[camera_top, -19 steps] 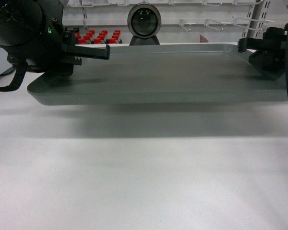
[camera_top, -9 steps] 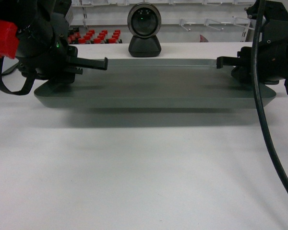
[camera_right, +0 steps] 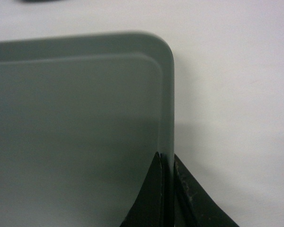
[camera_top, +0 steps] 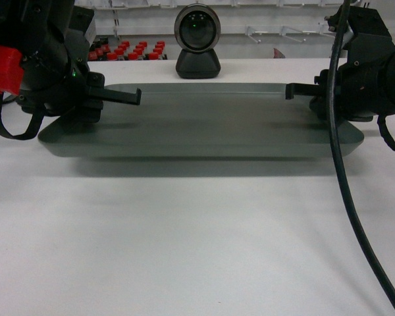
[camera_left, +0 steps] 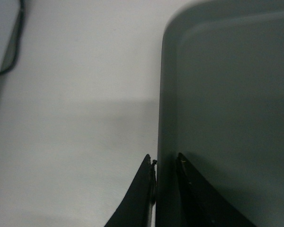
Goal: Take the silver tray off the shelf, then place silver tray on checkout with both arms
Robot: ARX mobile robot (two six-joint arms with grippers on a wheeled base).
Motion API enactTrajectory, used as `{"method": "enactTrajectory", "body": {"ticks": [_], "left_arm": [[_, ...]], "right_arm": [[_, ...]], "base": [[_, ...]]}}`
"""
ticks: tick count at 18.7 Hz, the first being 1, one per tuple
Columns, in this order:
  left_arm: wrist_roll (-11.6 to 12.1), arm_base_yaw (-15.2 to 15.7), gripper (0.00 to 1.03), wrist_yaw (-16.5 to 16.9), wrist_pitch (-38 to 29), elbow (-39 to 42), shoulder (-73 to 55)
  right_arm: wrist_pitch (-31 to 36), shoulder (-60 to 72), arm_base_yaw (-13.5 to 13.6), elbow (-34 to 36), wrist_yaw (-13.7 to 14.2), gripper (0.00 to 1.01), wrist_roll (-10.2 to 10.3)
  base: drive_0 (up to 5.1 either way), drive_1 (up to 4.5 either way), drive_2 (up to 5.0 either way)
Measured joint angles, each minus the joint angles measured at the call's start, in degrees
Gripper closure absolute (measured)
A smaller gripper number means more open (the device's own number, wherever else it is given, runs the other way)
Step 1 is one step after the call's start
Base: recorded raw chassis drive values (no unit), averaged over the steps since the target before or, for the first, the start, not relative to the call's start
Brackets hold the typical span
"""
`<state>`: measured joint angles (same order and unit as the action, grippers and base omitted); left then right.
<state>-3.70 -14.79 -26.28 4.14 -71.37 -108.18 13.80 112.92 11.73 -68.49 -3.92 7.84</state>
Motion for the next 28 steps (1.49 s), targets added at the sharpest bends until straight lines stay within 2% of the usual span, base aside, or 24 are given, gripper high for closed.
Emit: {"method": "enactTrajectory", "body": {"ticks": [1, 2, 3, 4, 6, 9, 10, 11, 13, 14, 16, 18, 20, 24, 27, 28], "left_arm": [[0.2, 0.0, 0.78, -1.3, -0.6, 0.0, -0.5], [0.5, 0.2, 0.69, -2.0, -0.5, 0.2, -0.6], [0.7, 0.6, 0.6, -1.5, -0.8, 0.3, -0.6], [0.7, 0.7, 0.52, -1.5, -1.1, 0.3, -0.6], [0.7, 0.6, 0.34, -0.5, -1.3, 0.3, -0.6], [-0.4, 0.0, 0.07, 1.8, -2.9, 0.3, -0.1], [-0.6, -0.2, 0.03, 2.4, -3.9, 0.3, 0.3], [-1.3, -0.4, 0.06, 3.4, -4.8, 0.3, 1.1], [-2.9, -0.8, 0.05, 4.9, -6.8, 0.3, 3.1], [-3.7, -1.0, 0.05, 5.5, -7.6, 0.0, 4.3], [-5.1, -1.1, 0.05, 6.5, -9.1, -0.7, 7.1], [-6.2, -1.3, 0.05, 7.1, -9.4, -1.5, 11.3], [-5.7, -1.6, 0.05, 6.8, -10.1, -1.4, 15.5], [-2.4, -1.7, 0.05, 4.1, -9.7, 2.8, 24.5], [-0.4, -2.4, 0.05, 1.3, -9.1, 4.3, 28.9], [0.3, -2.5, 0.07, 2.1, -11.7, 5.1, 30.0]], "right_arm": [[-1.5, 0.0, 0.5, 0.0, -1.8, 0.98, -1.2], [-1.8, 0.0, 1.3, 0.3, -2.6, 0.94, -2.9], [-2.1, 0.0, 1.9, 0.3, -3.4, 0.85, -5.0], [-2.3, 0.0, 2.1, 0.3, -3.9, 0.78, -6.2], [-2.4, 0.0, 2.2, 0.2, -4.2, 0.6, -7.6], [-2.7, -0.3, 1.6, 0.0, -4.3, 0.32, -8.2], [-2.7, -0.5, 1.3, 0.1, -4.2, 0.23, -8.2], [-2.5, -0.6, 1.1, 0.1, -4.1, 0.14, -8.2], [-0.6, -1.5, 0.5, 0.3, -4.3, 0.01, -7.5], [0.1, -2.6, 0.3, 0.7, -5.0, 0.03, -6.8], [3.1, -5.9, -0.2, 1.6, -6.7, 0.03, -5.1], [7.8, -10.3, -1.4, 3.2, -7.5, 0.03, -2.6], [10.6, -14.7, -2.6, 5.6, -7.3, 0.03, -1.0], [14.1, -25.4, -4.3, 12.5, -6.4, 0.03, 0.6], [15.0, -32.0, -4.2, 15.8, -4.0, 0.03, 1.6], [14.1, -34.4, -3.0, 17.3, 1.9, 0.09, 0.0]], "base": [[0.0, 0.0, 0.0], [0.0, 0.0, 0.0], [0.0, 0.0, 0.0], [0.0, 0.0, 0.0], [0.0, 0.0, 0.0], [0.0, 0.0, 0.0], [0.0, 0.0, 0.0], [0.0, 0.0, 0.0], [0.0, 0.0, 0.0], [0.0, 0.0, 0.0], [0.0, 0.0, 0.0], [0.0, 0.0, 0.0], [0.0, 0.0, 0.0], [0.0, 0.0, 0.0], [0.0, 0.0, 0.0], [0.0, 0.0, 0.0]]}}
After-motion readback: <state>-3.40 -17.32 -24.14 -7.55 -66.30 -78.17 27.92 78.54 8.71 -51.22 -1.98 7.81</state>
